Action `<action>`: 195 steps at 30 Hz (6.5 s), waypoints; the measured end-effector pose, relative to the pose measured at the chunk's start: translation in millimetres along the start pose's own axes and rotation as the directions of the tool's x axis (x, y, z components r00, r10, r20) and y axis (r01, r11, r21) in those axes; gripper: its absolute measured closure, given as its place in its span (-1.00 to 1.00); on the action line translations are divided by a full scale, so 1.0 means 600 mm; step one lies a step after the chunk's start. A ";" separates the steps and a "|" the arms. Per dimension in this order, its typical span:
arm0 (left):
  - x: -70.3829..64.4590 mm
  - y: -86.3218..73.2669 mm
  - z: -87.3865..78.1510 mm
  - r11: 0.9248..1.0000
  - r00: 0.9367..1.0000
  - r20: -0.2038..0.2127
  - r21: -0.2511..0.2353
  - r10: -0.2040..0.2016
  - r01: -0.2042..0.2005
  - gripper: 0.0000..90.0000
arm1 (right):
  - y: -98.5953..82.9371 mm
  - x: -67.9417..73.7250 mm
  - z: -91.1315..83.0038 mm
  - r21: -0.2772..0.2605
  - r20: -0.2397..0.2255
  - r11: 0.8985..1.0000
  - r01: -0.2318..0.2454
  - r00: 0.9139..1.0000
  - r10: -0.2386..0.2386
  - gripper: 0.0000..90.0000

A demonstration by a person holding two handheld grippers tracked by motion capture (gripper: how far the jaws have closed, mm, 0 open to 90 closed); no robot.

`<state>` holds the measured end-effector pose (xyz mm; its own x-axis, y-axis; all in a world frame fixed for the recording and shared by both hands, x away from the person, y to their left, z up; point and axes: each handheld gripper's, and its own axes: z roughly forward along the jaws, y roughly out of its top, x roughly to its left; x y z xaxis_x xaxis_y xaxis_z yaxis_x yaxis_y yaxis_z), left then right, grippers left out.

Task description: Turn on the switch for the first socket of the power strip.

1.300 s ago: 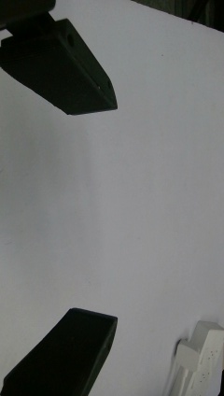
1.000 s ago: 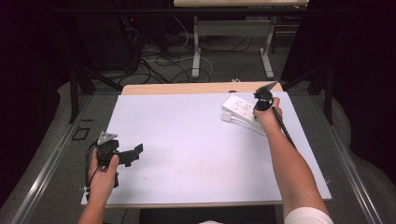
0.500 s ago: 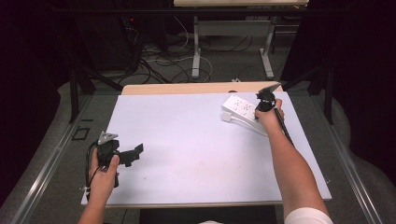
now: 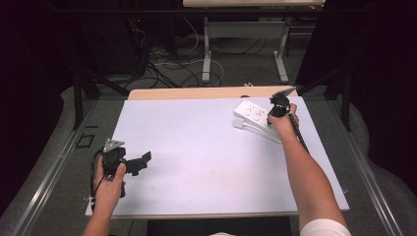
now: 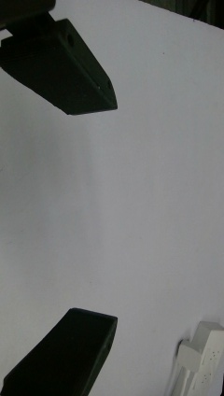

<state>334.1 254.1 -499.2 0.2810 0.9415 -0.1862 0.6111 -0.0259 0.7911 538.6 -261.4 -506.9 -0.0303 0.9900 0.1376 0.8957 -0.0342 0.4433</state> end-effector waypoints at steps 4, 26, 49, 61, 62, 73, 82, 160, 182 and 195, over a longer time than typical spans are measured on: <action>0.000 0.000 0.000 1.000 1.000 0.001 0.002 -0.001 0.001 -0.99 | -0.001 0.001 0.002 -0.004 0.010 1.000 0.015 1.000 -0.015 0.95; 0.000 0.000 0.000 1.000 1.000 -0.001 0.001 0.000 0.000 -0.99 | -0.001 0.000 0.002 0.002 -0.002 1.000 0.000 1.000 0.000 0.96; 0.000 0.000 0.003 1.000 1.000 -0.003 0.006 0.007 -0.007 -0.99 | -0.011 -0.012 0.004 -0.023 -0.023 1.000 -0.021 1.000 0.020 1.00; -0.002 -0.001 0.003 1.000 1.000 0.000 0.006 0.002 -0.002 -0.99 | -0.010 -0.014 0.005 -0.038 -0.045 0.999 0.000 0.999 -0.002 0.90; -0.002 -0.002 0.003 1.000 1.000 0.001 0.008 -0.001 0.001 -0.99 | -0.010 -0.013 0.004 -0.038 -0.044 0.999 0.002 0.999 -0.004 0.89; 0.000 -0.004 0.003 1.000 1.000 0.000 0.011 0.003 -0.003 -0.99 | -0.009 -0.006 0.001 -0.040 -0.032 0.998 0.039 0.999 -0.040 0.70; -0.002 -0.004 0.005 1.000 1.000 0.004 0.014 0.000 0.000 -0.99 | -0.009 0.000 -0.003 -0.079 -0.032 0.994 0.080 0.996 -0.083 0.33; -0.002 -0.001 -0.004 1.000 1.000 0.000 0.002 -0.004 0.004 -0.99 | -0.109 0.036 -0.174 -0.331 -0.136 0.865 0.377 0.888 -0.439 -1.00; -0.005 -0.001 -0.005 1.000 1.000 0.006 0.000 -0.005 0.005 -0.99 | -0.178 0.019 -0.223 -0.365 -0.167 0.859 0.360 0.882 -0.441 -1.00; -0.008 0.000 -0.005 1.000 1.000 0.014 0.003 0.002 -0.002 -0.98 | -0.226 -0.010 -0.215 -0.435 -0.185 0.863 0.258 0.912 -0.366 -0.99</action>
<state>330.7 250.3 -496.7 0.2925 0.9367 -0.1926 0.6129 -0.0290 0.7896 360.3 -280.5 -453.8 -0.4373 0.8902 0.1273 0.5723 0.1663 0.8030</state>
